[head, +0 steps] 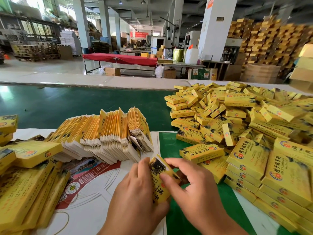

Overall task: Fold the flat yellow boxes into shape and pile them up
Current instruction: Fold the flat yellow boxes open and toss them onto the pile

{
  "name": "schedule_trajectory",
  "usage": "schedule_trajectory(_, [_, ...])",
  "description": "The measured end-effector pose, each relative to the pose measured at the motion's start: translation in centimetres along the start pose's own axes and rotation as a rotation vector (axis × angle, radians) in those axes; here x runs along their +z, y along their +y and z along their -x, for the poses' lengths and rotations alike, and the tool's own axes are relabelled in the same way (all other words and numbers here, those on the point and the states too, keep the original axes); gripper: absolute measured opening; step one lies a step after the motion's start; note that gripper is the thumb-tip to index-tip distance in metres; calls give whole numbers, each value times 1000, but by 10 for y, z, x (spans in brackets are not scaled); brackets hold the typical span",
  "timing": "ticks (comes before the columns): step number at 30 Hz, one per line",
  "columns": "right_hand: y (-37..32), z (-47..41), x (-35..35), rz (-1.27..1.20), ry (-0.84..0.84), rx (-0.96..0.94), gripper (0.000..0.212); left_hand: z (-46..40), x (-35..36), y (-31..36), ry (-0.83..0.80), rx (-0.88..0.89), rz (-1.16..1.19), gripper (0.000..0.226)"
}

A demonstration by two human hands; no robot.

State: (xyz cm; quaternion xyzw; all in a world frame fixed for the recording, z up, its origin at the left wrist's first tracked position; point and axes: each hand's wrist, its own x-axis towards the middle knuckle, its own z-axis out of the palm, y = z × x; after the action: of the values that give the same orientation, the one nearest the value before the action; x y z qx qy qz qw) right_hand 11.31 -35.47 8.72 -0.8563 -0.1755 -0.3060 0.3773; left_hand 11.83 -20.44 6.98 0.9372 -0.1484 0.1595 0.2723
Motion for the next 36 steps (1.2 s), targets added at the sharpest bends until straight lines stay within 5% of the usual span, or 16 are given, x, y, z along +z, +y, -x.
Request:
schedule_trajectory(7, [6,2,8,-31,-83,46,34,2,1,-1,-60,-15,40,94])
schedule_trajectory(12, [18,0,3,-251,-134,363,17,2,-19,-2,-301,26,145,115])
schedule_trajectory(15, [29,-7,-8,-392,-163,578,15,-9,-41,-6,-390,109,425,95])
schedule_trajectory(18, [34,-12,-13,-704,-181,870,15,3,-44,-15,-404,148,627,29])
schedule_trajectory(21, [35,-12,-10,-841,-246,1002,14,-2,-46,-11,-469,360,606,13])
schedule_trajectory(22, [35,-11,-9,-858,-269,1020,15,-7,-51,-8,-386,329,564,24])
schedule_trajectory(27, [32,-5,-1,-462,-380,898,25,-9,-52,-10,-42,278,624,31])
schedule_trajectory(30, [27,-5,-3,-295,-357,703,29,-11,-52,-10,8,177,593,34])
schedule_trajectory(36, [18,-3,-17,-634,-174,304,16,-13,-40,-14,-52,87,608,39])
